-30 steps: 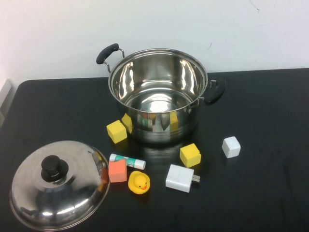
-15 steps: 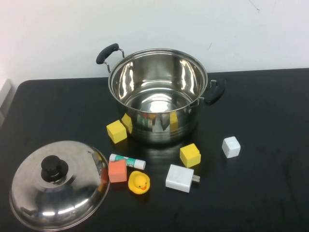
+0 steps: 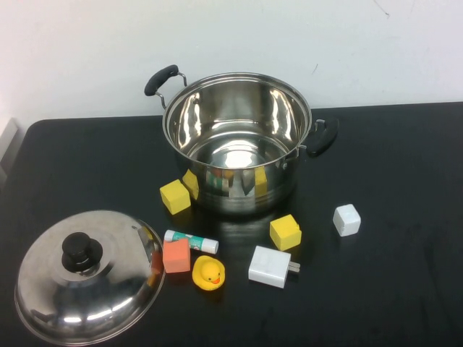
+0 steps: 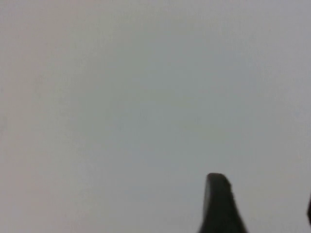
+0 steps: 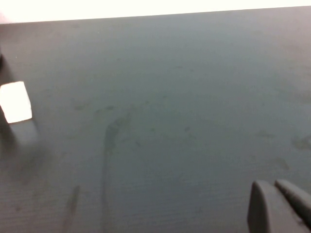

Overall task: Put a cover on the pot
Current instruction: Pick up the pot lid, then place the pot lid on the pot

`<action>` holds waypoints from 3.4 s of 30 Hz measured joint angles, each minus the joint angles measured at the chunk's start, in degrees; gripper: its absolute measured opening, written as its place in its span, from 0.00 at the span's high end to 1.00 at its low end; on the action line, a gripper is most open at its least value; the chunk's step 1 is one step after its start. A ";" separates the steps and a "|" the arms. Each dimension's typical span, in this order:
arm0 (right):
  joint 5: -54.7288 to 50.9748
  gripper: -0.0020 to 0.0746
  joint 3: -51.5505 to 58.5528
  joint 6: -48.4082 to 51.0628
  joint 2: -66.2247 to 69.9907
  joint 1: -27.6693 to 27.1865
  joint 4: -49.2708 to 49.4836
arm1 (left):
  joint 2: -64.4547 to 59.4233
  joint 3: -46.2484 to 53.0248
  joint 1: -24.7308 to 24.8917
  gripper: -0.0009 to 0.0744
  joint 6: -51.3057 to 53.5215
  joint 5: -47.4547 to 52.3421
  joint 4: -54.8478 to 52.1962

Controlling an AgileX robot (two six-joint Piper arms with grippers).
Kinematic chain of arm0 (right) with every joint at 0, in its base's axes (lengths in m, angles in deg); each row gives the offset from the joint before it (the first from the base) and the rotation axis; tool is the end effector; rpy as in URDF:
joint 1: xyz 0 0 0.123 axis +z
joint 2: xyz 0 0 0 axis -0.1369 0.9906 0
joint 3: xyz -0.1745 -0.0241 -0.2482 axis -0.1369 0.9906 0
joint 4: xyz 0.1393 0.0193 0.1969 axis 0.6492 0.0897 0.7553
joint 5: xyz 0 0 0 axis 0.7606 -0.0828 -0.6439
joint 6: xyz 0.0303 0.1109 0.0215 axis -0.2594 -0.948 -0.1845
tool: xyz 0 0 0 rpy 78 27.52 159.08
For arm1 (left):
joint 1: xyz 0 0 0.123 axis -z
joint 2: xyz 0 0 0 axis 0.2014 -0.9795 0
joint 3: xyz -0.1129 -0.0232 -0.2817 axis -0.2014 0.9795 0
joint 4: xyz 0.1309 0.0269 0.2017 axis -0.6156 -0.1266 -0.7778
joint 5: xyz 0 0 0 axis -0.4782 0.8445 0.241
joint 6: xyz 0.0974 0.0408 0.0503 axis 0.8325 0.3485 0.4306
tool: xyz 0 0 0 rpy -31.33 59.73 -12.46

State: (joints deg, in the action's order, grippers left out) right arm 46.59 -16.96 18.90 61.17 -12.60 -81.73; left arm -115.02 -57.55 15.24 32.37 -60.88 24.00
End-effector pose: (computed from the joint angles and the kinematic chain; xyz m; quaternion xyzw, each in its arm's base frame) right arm 0.0481 -0.0057 0.1695 0.0361 0.7947 -0.0319 0.6050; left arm 0.1390 -0.0071 0.3964 0.0049 0.5185 -0.0323 0.8544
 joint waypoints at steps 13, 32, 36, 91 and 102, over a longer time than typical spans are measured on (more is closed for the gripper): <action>0.00 0.98 0.00 0.00 0.00 0.00 -0.10 | -19.03 0.00 0.00 0.18 -3.68 15.58 -2.38; 0.00 0.98 0.00 0.00 0.00 0.00 -0.10 | -48.52 -0.51 0.00 0.18 -4.31 12.54 -3.90; 0.00 0.98 0.00 0.00 0.00 0.00 -0.10 | -49.79 -0.84 0.00 0.20 -4.74 11.41 -3.90; 0.00 0.98 0.00 0.00 0.00 0.00 -0.10 | -62.06 -60.54 19.06 0.57 -4.12 41.00 -4.49; 0.00 0.98 0.00 0.00 0.00 0.00 -0.10 | -72.50 -67.85 20.69 0.57 -4.52 41.45 -3.15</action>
State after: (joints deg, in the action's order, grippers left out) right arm 46.59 -16.96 18.90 61.17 -12.60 -81.82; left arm -187.52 -125.40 35.93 27.85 -19.43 20.85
